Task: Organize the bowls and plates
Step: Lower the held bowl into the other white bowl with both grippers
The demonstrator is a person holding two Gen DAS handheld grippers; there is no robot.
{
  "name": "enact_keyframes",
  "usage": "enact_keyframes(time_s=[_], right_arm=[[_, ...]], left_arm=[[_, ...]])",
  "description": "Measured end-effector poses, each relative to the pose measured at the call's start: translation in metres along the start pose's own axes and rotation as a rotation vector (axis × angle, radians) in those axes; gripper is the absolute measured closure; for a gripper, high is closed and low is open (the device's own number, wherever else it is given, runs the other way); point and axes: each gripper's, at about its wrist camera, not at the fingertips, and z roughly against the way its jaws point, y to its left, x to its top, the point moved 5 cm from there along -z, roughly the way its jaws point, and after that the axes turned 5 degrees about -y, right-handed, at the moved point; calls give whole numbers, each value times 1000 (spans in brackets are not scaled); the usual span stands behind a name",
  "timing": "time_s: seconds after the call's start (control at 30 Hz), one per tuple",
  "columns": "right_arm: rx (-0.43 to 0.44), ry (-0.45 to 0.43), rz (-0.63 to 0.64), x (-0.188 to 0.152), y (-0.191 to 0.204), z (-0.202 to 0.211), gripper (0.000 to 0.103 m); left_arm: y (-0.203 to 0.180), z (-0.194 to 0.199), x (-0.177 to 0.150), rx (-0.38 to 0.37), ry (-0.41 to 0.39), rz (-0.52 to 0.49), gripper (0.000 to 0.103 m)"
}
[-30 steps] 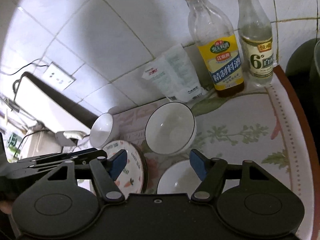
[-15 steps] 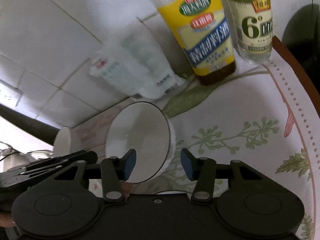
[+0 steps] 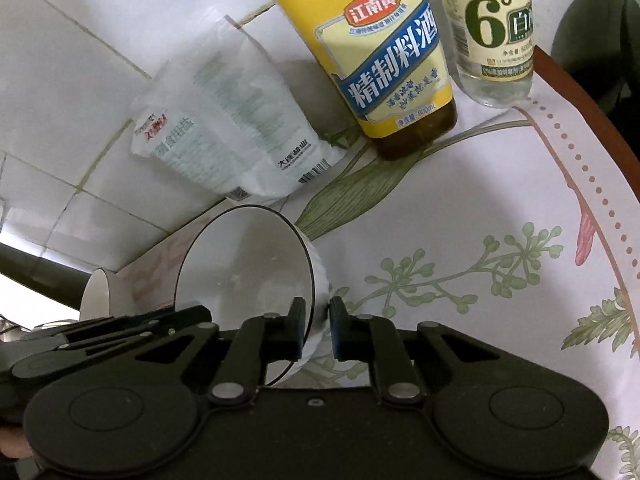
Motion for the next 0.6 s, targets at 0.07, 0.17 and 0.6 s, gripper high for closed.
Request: enact_keyframes(time_s=[0.07, 0.17, 0.6], right_arm=[[-4, 3, -5, 0, 0, -2, 88], [-22, 3, 12, 1, 3, -1, 88], [24, -1, 96, 0, 26, 77, 87]], left_arm=[[-4, 0, 0, 19, -2, -16, 95], [-9, 3, 0, 38, 5, -19, 95], [-34, 85, -2, 70, -54, -2, 95]])
